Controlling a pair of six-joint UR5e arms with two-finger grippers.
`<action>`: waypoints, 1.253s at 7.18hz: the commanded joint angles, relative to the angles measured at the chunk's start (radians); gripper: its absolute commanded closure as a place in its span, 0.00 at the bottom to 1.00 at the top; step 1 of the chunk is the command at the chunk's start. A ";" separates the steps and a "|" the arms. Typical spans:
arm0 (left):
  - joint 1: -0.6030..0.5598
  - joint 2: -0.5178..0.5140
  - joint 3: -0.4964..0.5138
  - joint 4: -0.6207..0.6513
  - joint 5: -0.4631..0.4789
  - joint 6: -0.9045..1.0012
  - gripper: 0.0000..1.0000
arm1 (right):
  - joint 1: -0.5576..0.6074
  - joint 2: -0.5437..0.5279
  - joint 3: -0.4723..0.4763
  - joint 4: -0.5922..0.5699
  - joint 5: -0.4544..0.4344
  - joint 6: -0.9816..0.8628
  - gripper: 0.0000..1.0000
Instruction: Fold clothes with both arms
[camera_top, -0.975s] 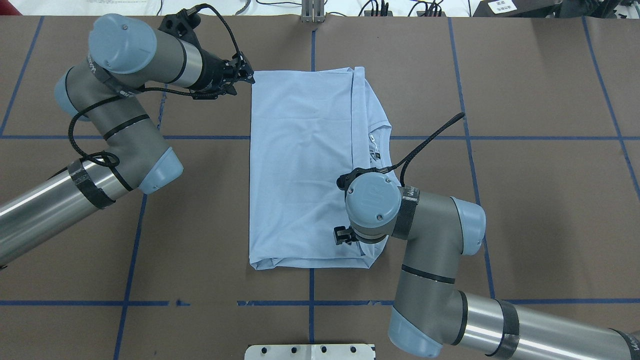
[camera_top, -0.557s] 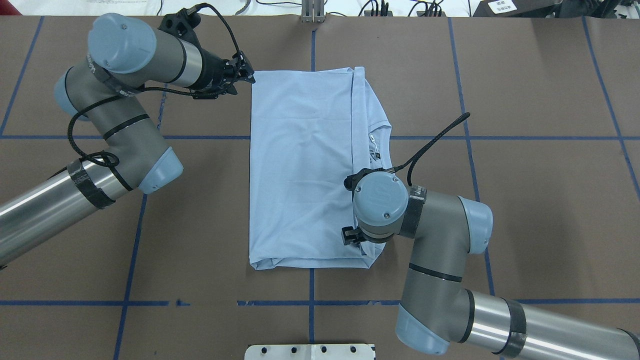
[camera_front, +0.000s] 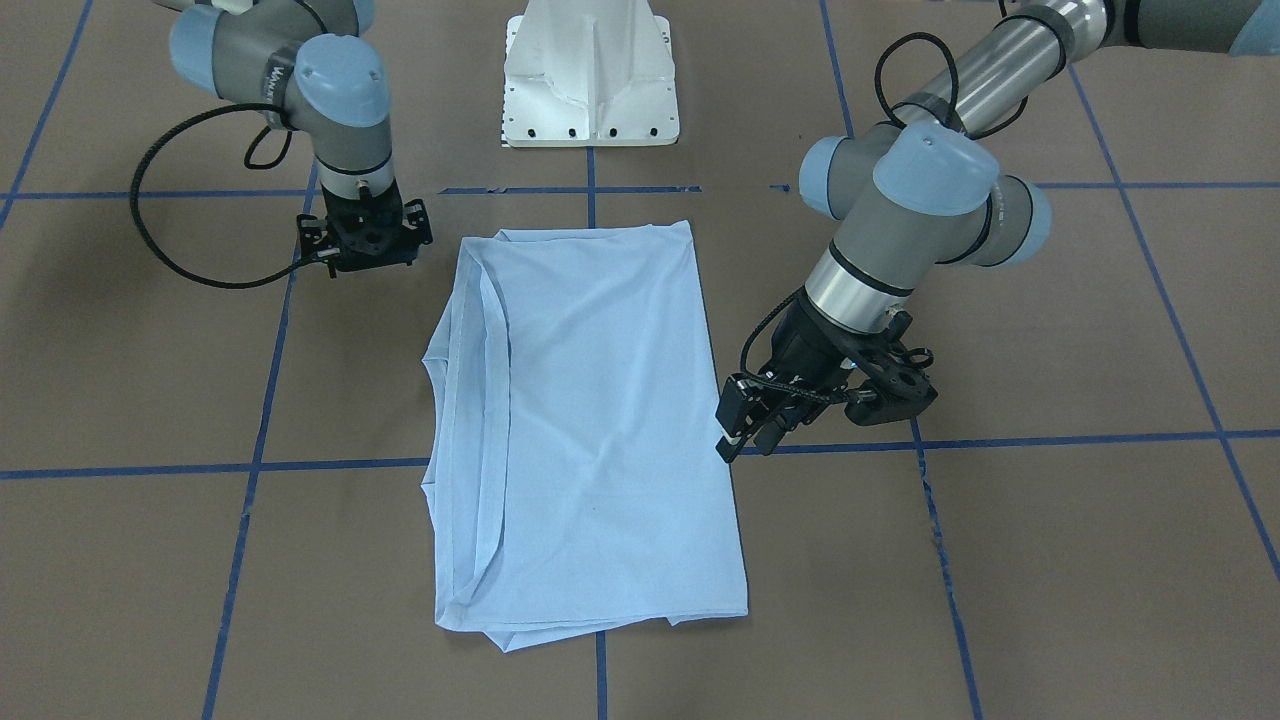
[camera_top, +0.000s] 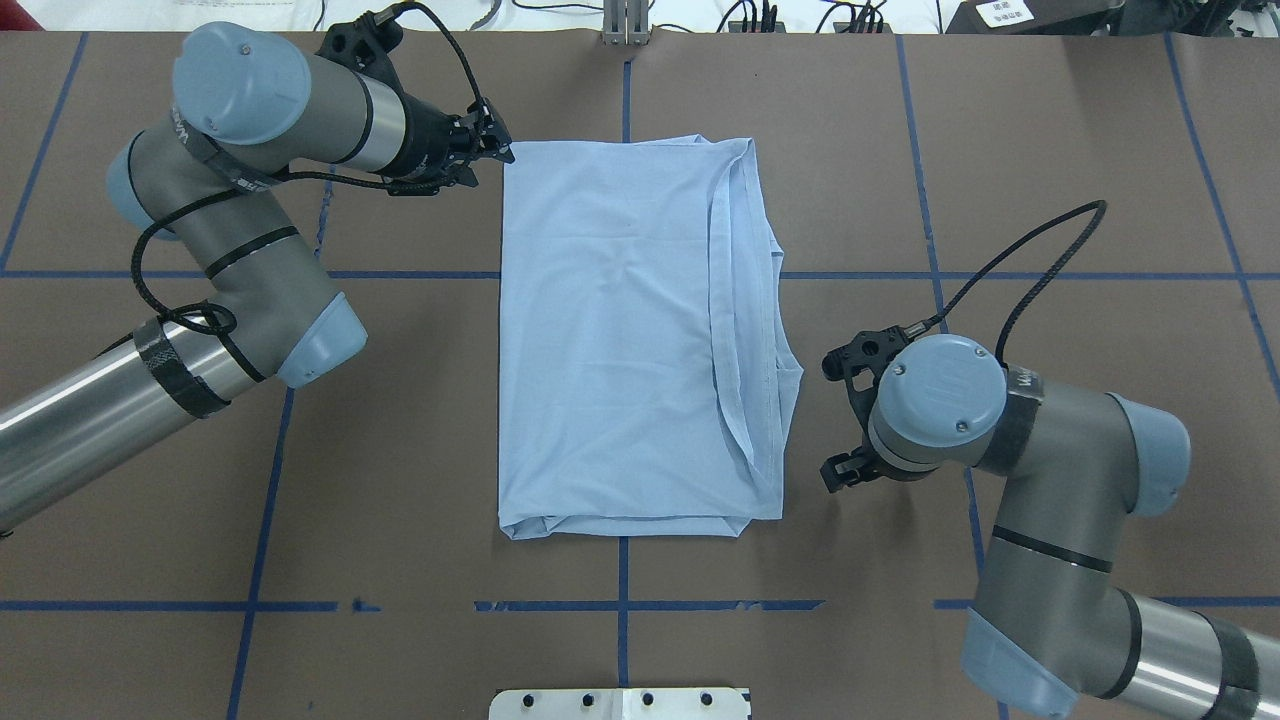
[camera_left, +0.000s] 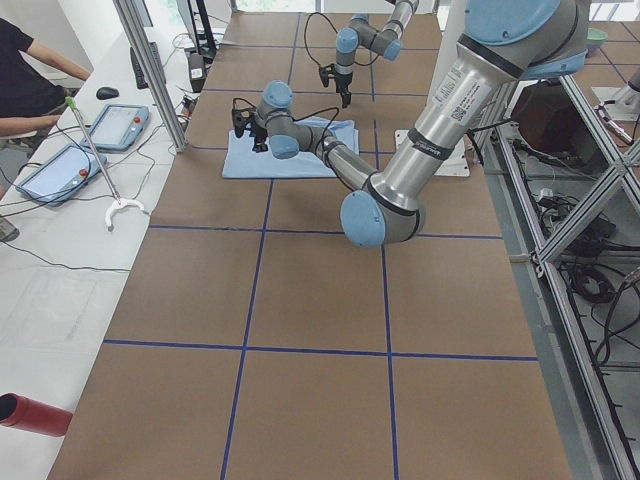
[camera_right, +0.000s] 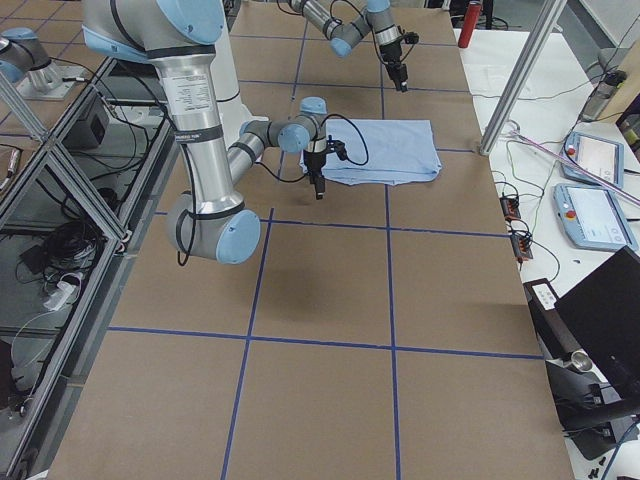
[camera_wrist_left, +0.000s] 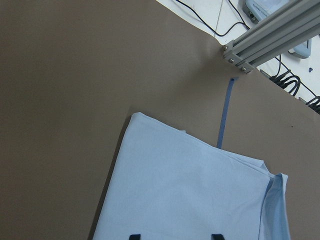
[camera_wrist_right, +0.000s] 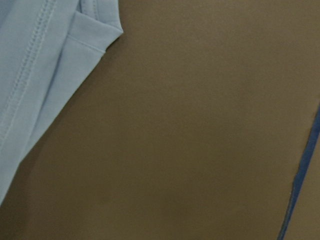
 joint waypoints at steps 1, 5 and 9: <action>-0.001 0.001 -0.021 0.003 0.000 0.000 0.43 | 0.009 0.096 -0.038 -0.022 -0.005 -0.003 0.00; 0.001 0.028 -0.064 0.028 -0.002 0.003 0.43 | 0.011 0.406 -0.308 -0.068 -0.015 0.020 0.00; 0.001 0.030 -0.065 0.028 -0.002 0.003 0.43 | 0.006 0.378 -0.333 -0.076 -0.015 0.001 0.00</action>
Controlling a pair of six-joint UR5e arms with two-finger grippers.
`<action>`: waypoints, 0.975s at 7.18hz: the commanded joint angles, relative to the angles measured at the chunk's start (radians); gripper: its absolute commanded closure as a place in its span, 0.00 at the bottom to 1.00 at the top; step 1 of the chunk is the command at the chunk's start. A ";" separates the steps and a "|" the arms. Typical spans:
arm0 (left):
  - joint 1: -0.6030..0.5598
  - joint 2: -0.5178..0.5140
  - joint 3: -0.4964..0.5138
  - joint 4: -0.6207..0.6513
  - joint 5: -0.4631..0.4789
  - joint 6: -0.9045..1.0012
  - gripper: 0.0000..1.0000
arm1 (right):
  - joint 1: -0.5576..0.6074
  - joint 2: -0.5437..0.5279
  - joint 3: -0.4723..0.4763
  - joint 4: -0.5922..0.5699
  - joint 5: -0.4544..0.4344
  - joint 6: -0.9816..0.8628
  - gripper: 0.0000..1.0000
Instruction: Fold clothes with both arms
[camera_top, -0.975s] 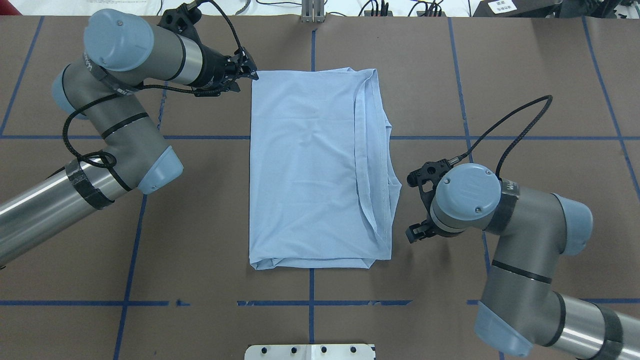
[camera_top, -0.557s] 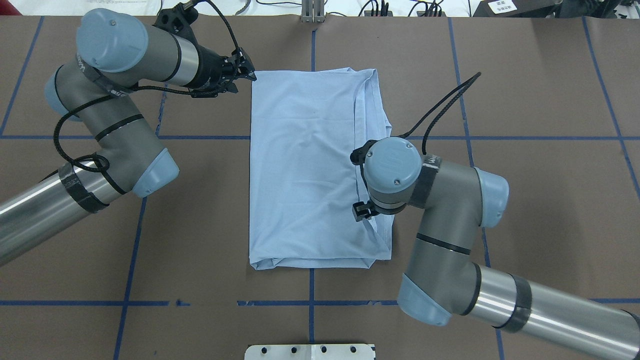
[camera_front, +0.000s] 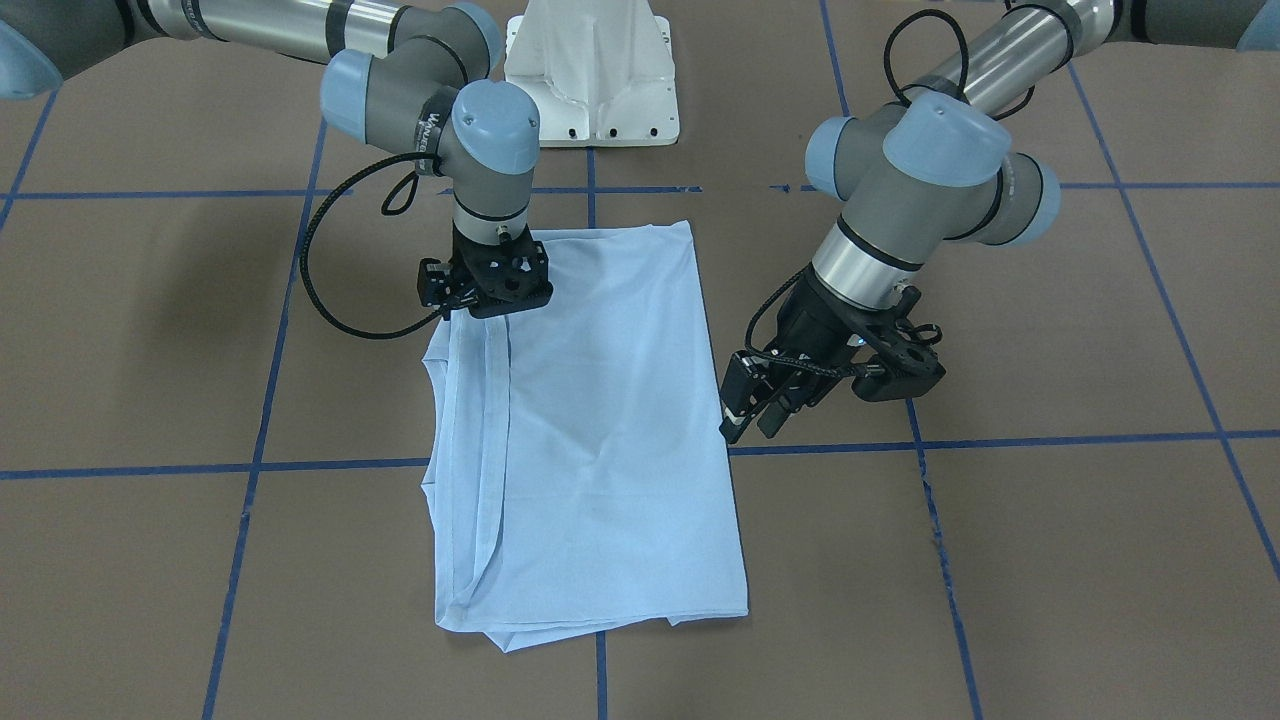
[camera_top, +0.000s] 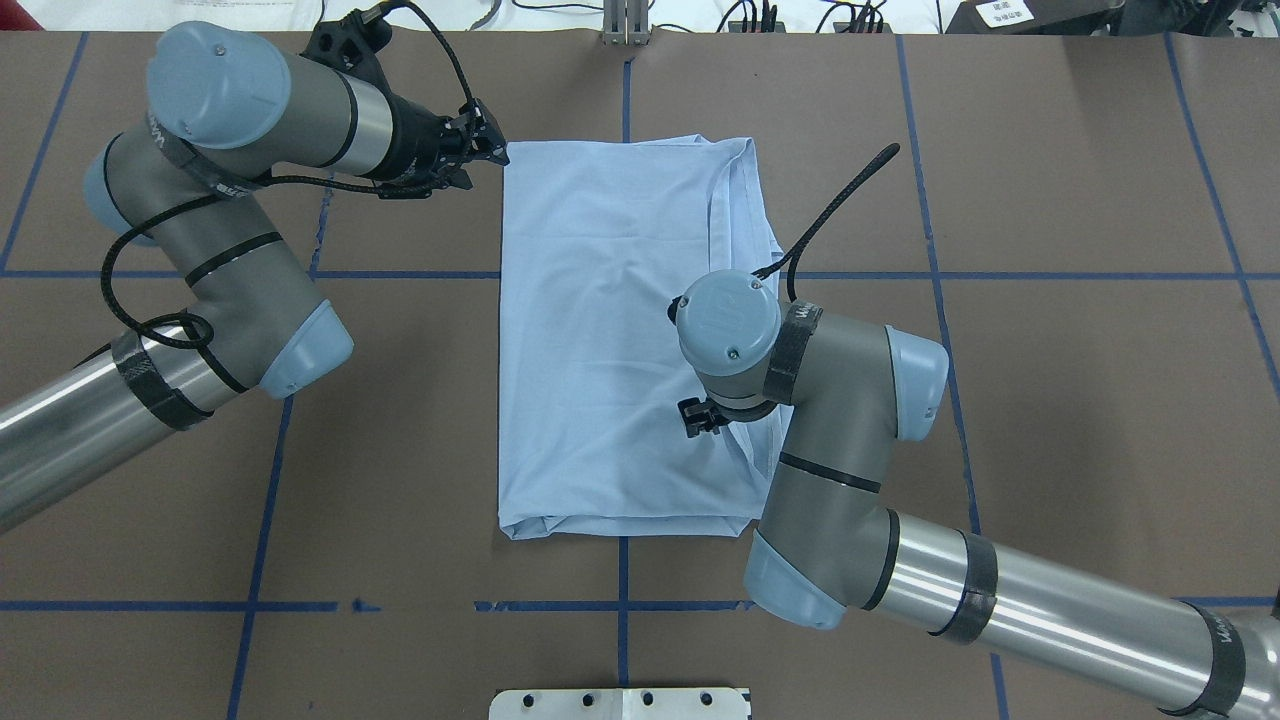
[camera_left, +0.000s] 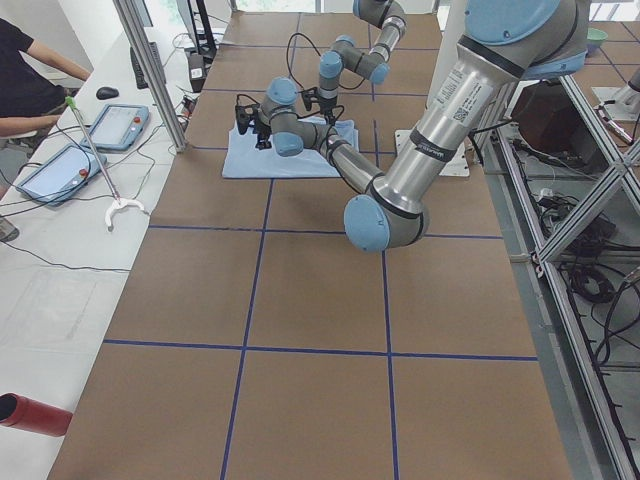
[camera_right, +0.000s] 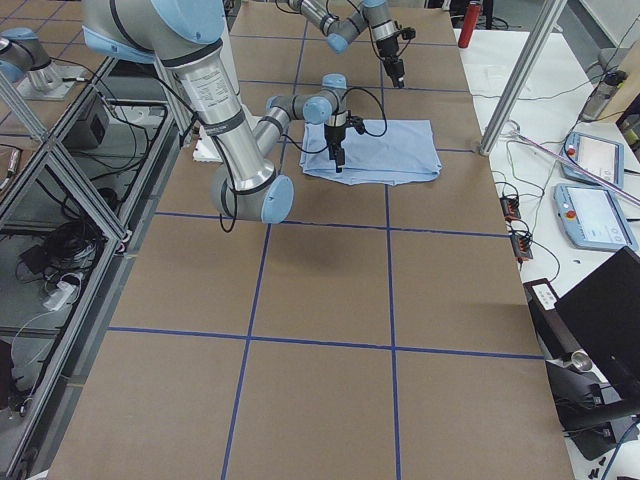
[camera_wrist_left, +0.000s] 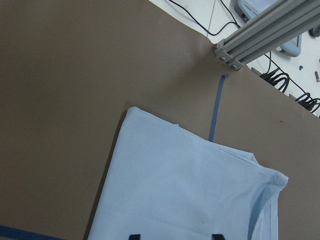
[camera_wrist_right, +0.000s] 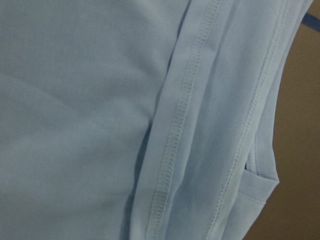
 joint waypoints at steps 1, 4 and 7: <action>0.000 0.000 -0.001 0.000 0.000 0.000 0.44 | 0.014 -0.049 0.022 -0.004 0.005 -0.015 0.00; 0.002 -0.001 -0.004 0.000 0.000 -0.001 0.43 | 0.115 -0.247 0.189 -0.019 0.005 -0.245 0.00; 0.000 0.000 -0.022 0.002 0.000 -0.003 0.43 | 0.085 -0.133 0.176 -0.062 0.005 -0.145 0.00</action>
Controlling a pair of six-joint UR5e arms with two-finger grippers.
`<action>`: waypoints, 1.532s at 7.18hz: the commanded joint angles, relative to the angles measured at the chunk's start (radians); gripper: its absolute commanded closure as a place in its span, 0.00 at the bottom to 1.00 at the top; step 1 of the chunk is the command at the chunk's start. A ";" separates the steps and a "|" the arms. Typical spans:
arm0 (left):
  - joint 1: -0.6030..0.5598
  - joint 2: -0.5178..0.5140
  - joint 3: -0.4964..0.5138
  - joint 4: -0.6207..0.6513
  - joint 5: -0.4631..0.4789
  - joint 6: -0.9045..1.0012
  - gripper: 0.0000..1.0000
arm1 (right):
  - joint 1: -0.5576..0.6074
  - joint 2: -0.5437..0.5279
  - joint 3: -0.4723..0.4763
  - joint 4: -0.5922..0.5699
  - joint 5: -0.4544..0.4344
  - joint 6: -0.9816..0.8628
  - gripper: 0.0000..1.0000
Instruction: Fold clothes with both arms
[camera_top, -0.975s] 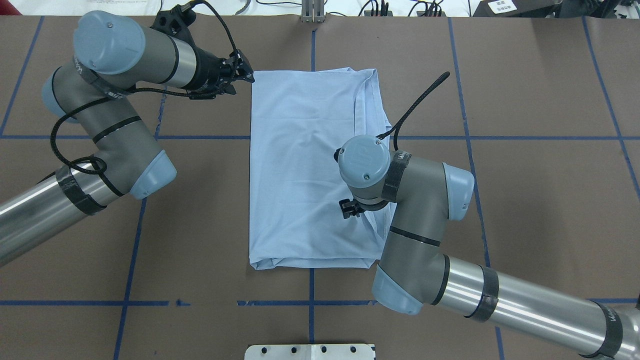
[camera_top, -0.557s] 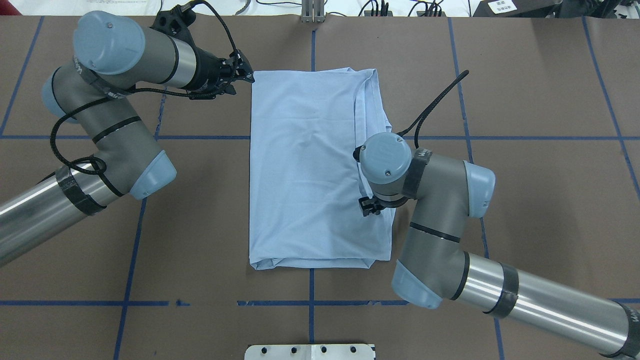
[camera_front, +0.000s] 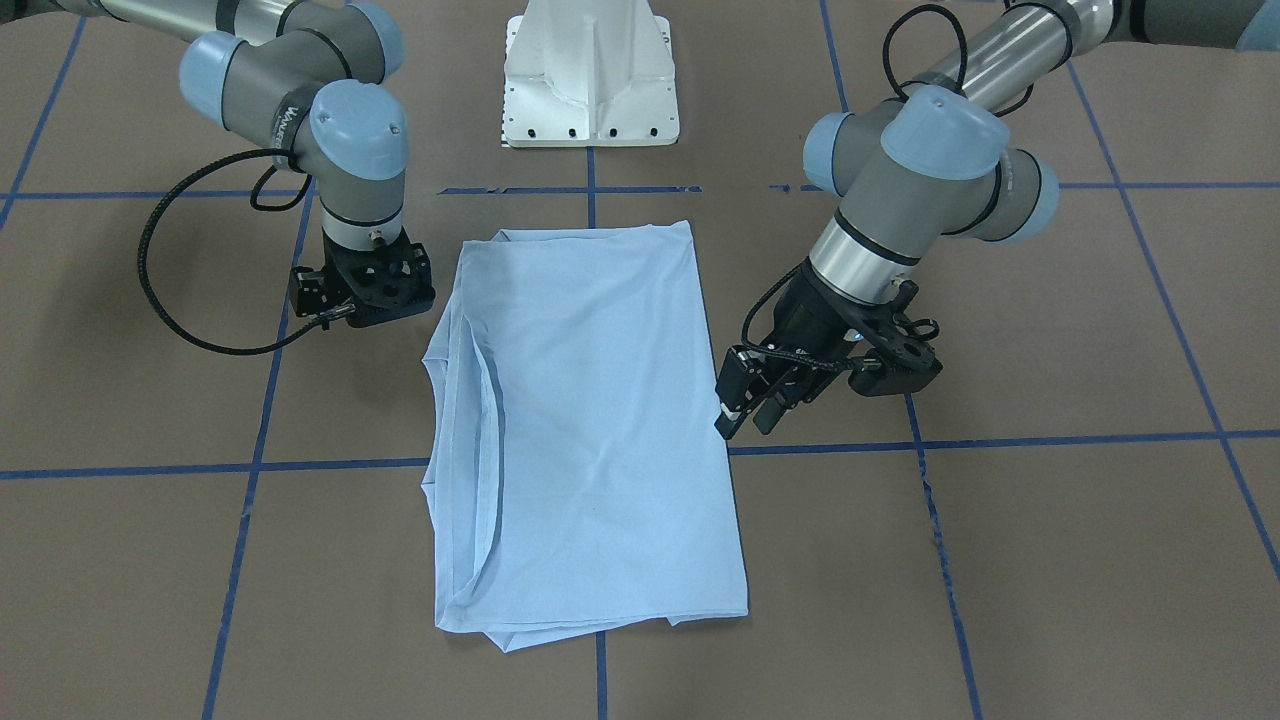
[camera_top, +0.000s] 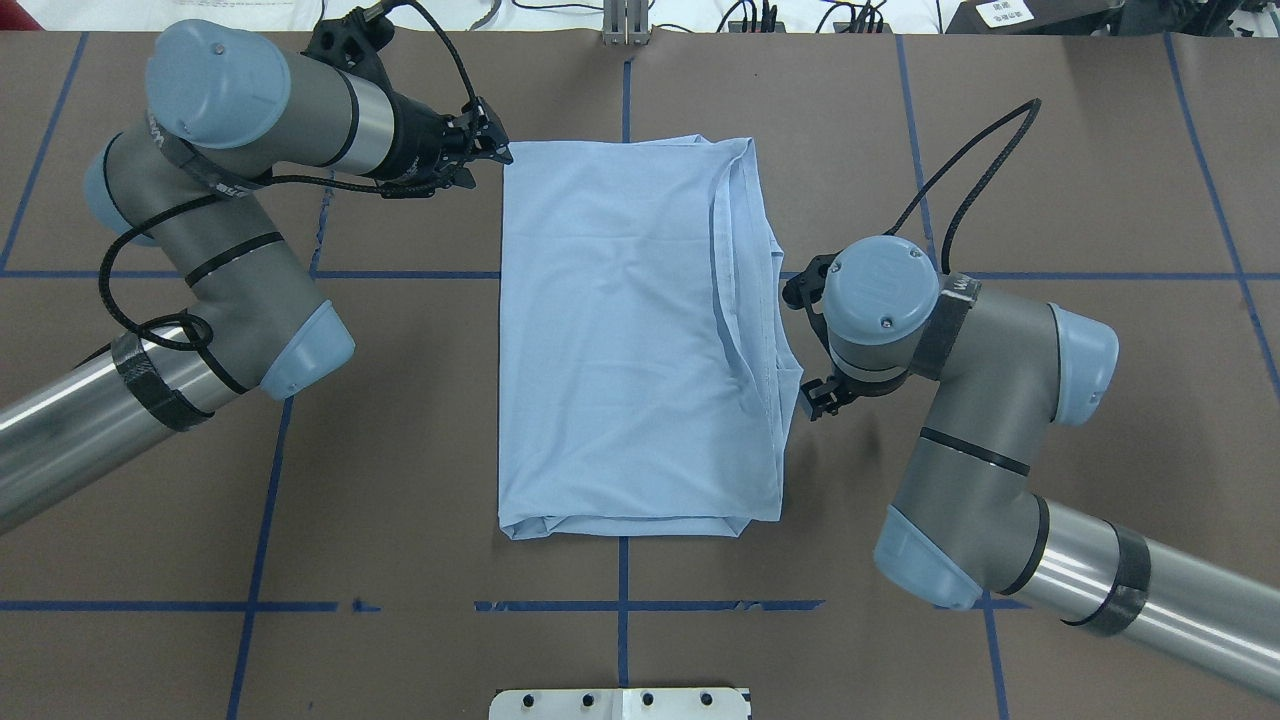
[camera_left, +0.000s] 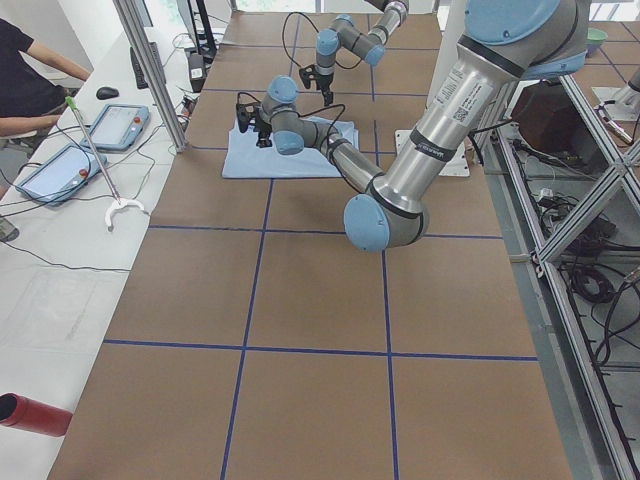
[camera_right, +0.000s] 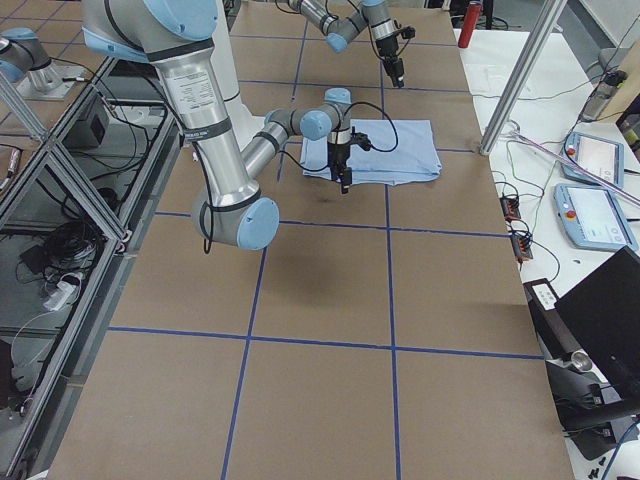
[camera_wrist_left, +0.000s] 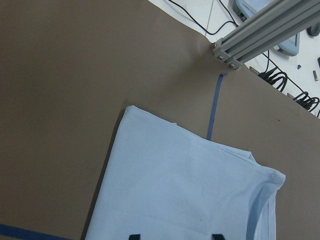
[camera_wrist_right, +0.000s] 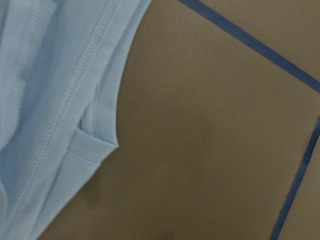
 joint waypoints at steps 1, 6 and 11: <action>-0.001 0.002 -0.009 0.001 0.000 -0.001 0.43 | -0.009 0.134 -0.091 0.017 -0.001 0.058 0.00; 0.000 0.003 -0.046 0.053 0.000 -0.002 0.43 | 0.098 0.297 -0.469 0.220 -0.003 -0.046 0.00; -0.001 0.003 -0.061 0.056 0.000 -0.005 0.43 | 0.093 0.224 -0.251 0.189 0.031 0.202 0.00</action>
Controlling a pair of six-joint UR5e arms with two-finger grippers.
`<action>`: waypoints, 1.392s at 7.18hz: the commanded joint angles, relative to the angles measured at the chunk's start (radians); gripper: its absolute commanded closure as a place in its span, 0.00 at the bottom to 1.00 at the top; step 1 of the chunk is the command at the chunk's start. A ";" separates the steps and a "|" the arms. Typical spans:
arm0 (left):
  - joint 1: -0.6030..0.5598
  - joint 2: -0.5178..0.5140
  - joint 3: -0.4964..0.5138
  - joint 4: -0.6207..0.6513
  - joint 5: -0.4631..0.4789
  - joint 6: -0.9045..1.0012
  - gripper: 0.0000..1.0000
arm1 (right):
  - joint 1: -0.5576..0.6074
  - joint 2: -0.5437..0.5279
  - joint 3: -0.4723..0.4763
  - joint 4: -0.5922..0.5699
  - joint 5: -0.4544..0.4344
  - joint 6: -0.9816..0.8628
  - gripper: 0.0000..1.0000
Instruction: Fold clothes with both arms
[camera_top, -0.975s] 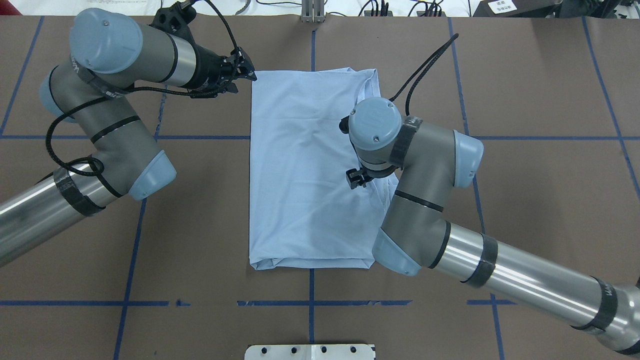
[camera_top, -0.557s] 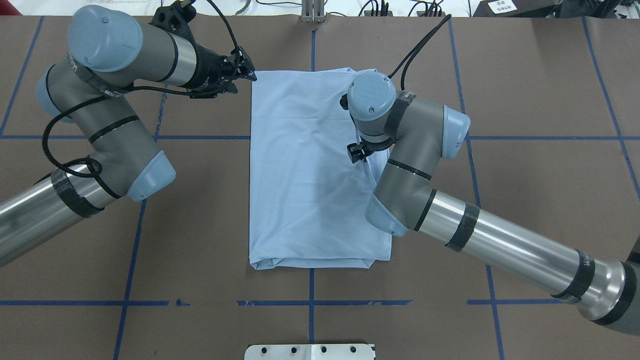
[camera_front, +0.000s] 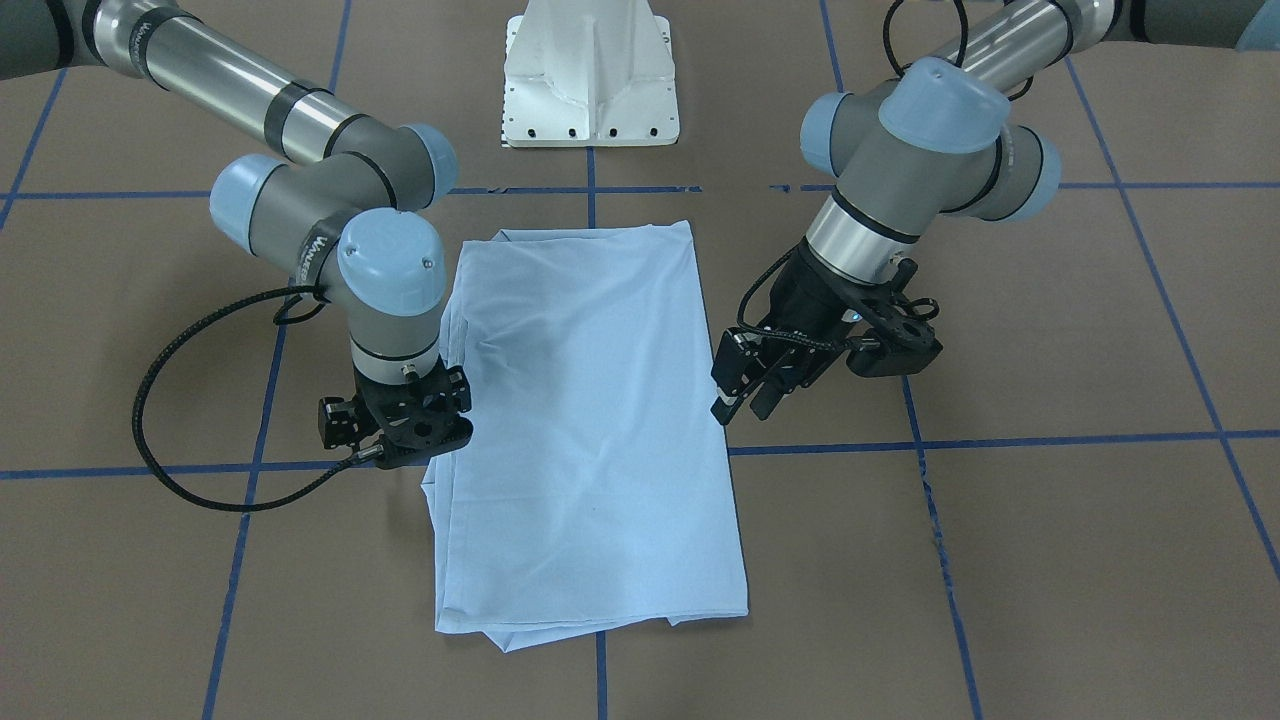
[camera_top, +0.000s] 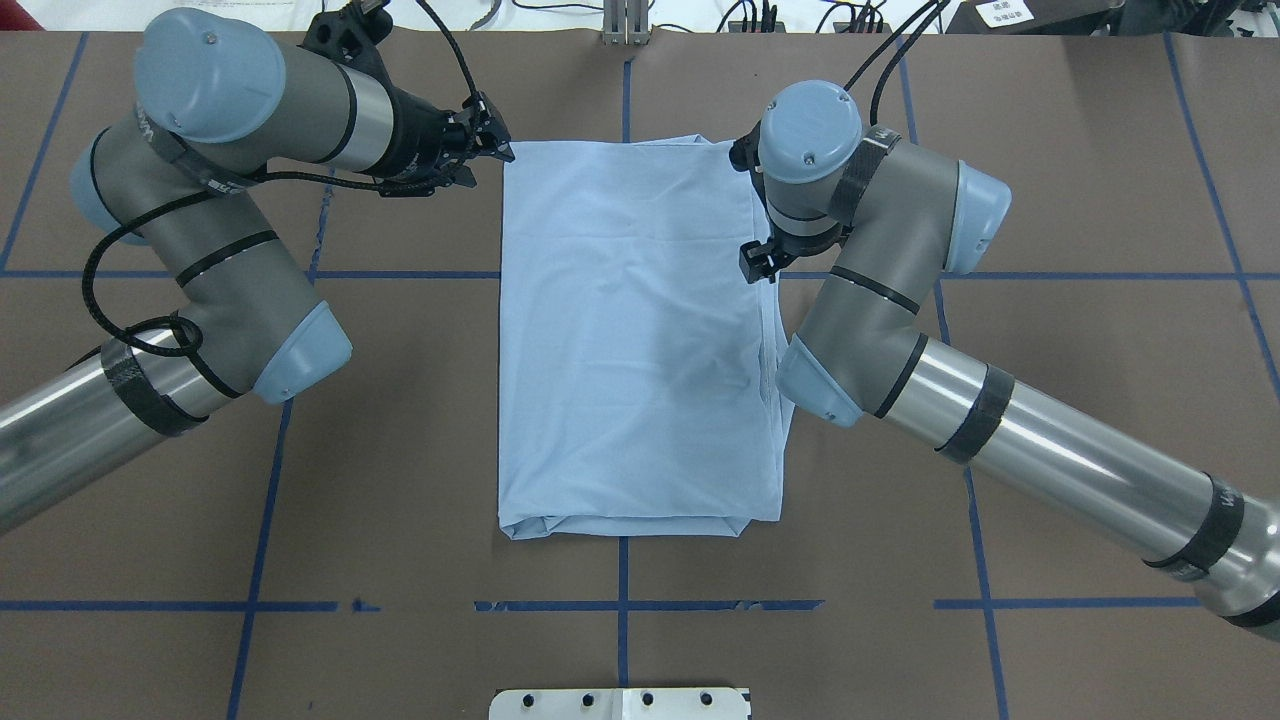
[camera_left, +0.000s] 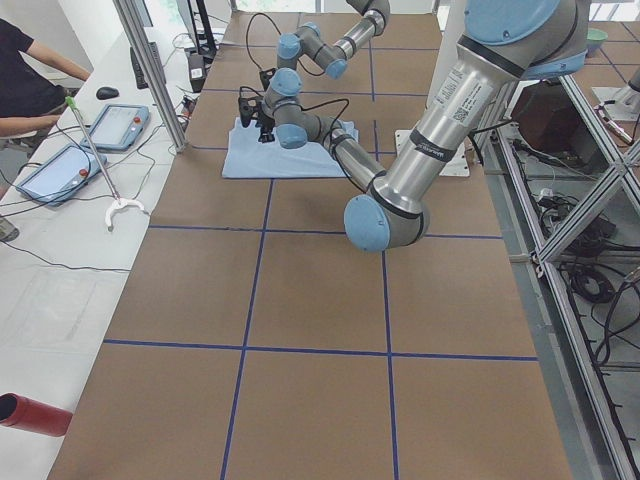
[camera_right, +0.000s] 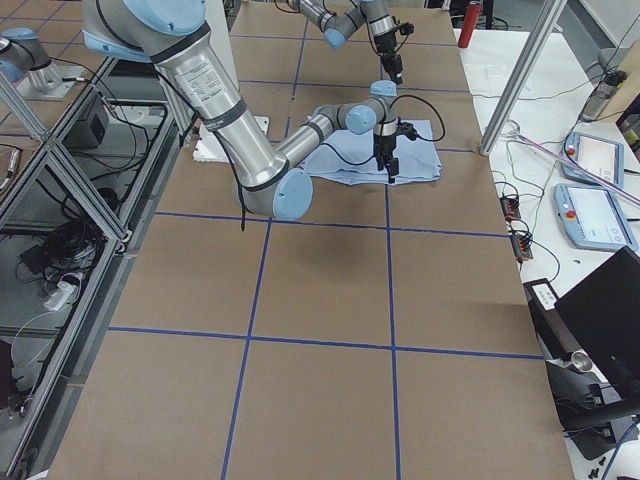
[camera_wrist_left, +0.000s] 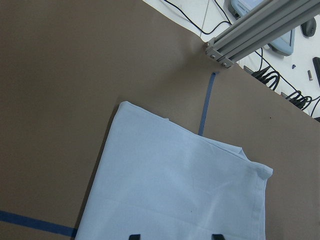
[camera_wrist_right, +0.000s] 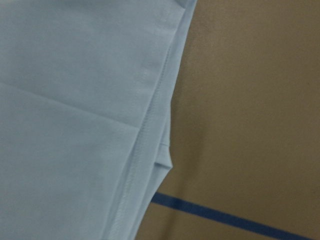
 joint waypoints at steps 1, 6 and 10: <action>-0.001 0.001 -0.010 0.000 -0.002 0.000 0.43 | -0.099 -0.069 0.186 0.001 -0.005 0.417 0.00; 0.002 0.034 -0.033 0.000 -0.002 0.006 0.43 | -0.356 -0.171 0.353 0.009 -0.155 1.265 0.05; 0.003 0.031 -0.034 0.000 0.000 0.001 0.43 | -0.356 -0.284 0.370 0.252 -0.140 1.436 0.09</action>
